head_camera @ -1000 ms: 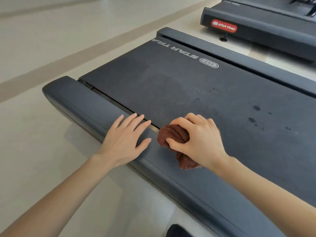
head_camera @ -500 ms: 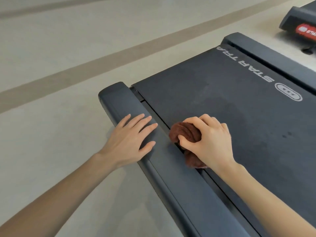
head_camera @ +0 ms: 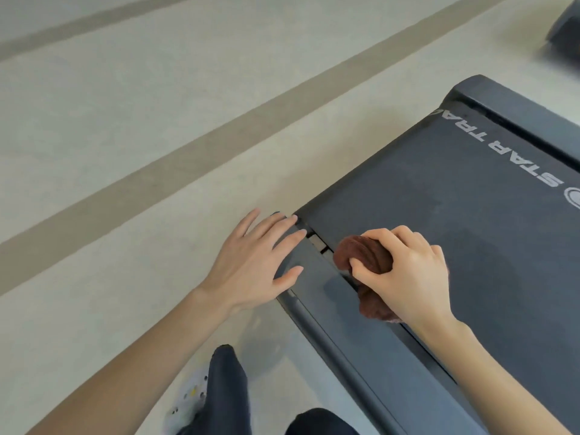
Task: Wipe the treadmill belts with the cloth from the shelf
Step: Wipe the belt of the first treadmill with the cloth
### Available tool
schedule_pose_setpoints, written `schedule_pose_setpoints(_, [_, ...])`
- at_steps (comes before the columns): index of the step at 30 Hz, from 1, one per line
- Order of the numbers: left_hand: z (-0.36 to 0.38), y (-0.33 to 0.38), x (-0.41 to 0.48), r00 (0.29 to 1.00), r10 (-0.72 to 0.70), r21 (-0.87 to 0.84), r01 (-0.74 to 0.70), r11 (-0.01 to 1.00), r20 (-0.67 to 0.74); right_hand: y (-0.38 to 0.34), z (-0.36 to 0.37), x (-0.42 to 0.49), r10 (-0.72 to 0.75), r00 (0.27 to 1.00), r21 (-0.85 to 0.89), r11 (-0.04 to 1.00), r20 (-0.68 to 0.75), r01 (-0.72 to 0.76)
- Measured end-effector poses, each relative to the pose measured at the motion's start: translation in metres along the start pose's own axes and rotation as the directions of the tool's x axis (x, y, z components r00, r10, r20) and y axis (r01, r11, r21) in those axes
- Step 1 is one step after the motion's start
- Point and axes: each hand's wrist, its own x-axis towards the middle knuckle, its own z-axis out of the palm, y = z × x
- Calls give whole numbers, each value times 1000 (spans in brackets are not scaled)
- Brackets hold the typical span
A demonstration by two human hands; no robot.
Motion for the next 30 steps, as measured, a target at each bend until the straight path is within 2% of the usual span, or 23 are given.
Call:
schedule_pose_setpoints(4, [-48, -45, 0, 999, 5, -12, -5, 1000, 37, -60, -30, 24, 134, 990, 17, 991, 38, -135])
schedule_pose_setpoints(10, [-167, -93, -6, 995, 5, -48, 0, 999, 103, -154, -132, 58, 185, 980, -16, 983, 75, -184])
schedule_pose_setpoints(17, [-332, -129, 2, 996, 89, -175, -86, 981, 10, -251, -260, 92, 281, 958, -60, 959, 53, -278])
schedule_pose_setpoints(21, [-408, -137, 2, 988, 148, -201, -154, 967, -43, -299, -316, 105, 309, 951, -58, 949, -13, -309])
schedule_pose_setpoints(30, [-527, -147, -53, 964, 264, -168, -261, 951, -2, -407, -407, 77, 321, 944, -68, 943, -80, -326])
